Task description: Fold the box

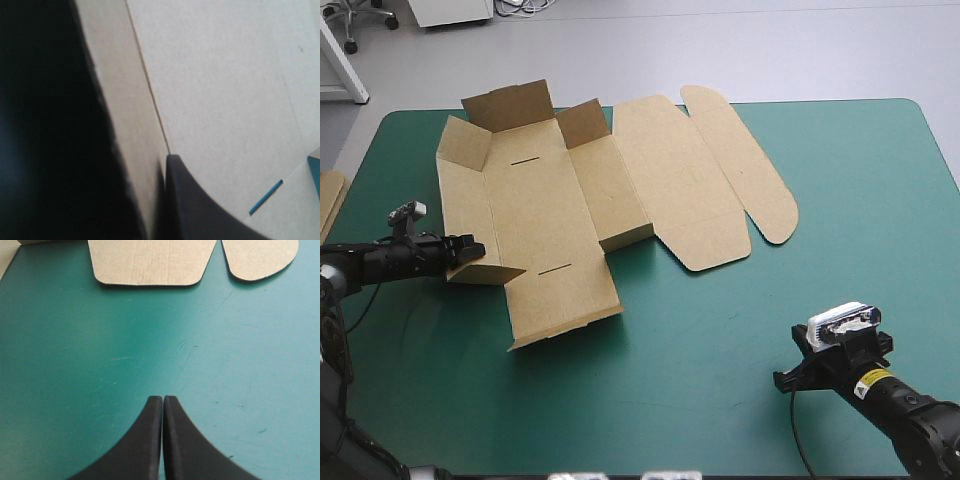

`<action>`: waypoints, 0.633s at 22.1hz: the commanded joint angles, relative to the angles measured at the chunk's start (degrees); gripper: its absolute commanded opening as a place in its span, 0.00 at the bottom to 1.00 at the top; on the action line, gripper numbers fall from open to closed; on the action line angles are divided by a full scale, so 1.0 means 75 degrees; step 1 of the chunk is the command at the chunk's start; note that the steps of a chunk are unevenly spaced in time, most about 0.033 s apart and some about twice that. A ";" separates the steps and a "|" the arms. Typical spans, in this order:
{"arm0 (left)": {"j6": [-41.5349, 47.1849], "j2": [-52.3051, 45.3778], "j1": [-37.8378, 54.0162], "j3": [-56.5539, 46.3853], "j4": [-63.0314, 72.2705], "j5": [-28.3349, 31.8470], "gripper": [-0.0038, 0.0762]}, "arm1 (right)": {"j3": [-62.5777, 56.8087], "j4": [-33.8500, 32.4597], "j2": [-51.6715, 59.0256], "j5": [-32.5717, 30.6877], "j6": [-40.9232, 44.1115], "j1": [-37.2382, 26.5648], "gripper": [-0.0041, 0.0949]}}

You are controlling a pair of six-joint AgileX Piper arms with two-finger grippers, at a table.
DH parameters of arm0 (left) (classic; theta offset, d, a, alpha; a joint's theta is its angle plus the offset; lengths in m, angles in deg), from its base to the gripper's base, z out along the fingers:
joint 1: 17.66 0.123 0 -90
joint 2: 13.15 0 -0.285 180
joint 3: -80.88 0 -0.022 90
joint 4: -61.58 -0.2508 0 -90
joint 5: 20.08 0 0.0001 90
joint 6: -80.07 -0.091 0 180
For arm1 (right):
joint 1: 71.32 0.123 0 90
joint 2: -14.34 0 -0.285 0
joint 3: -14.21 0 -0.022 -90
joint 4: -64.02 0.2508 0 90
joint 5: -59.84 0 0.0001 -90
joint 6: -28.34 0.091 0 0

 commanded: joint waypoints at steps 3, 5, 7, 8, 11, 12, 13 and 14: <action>-0.0270 -0.0446 -0.0064 0.0144 0.0411 -0.0567 0.04 | 0.0228 0.0001 -0.0022 0.0409 -0.0161 0.0010 0.04; -0.0212 -0.0710 -0.0064 0.0144 0.0361 -0.0908 0.04 | 0.0228 0.0001 -0.0022 0.0409 -0.0502 0.0010 0.04; 0.0390 -0.1060 -0.0064 0.0144 0.0065 -0.1158 0.04 | 0.0228 0.0001 -0.0022 0.0409 -0.0534 0.0010 0.04; 0.0675 -0.1300 -0.0081 0.0144 -0.0330 -0.1172 0.04 | 0.0228 0.0001 -0.0022 0.0409 -0.0534 0.0010 0.04; 0.1122 -0.1826 -0.0257 0.0144 -0.1091 -0.0770 0.04 | 0.0228 0.0001 -0.0022 0.0409 -0.0534 0.0010 0.04; 0.1304 -0.1977 -0.0350 0.0144 -0.1289 -0.0609 0.04 | 0.0228 0.0001 -0.0022 0.0409 -0.0534 0.0010 0.04; 0.1432 -0.2158 -0.0472 0.0144 -0.1505 -0.0409 0.04 | 0.0228 0.0001 -0.0022 0.0409 -0.0534 0.0010 0.04; 0.1545 -0.2330 -0.0604 0.0144 -0.1697 -0.0248 0.04 | 0.0228 0.0001 -0.0022 0.0409 -0.0534 0.0010 0.04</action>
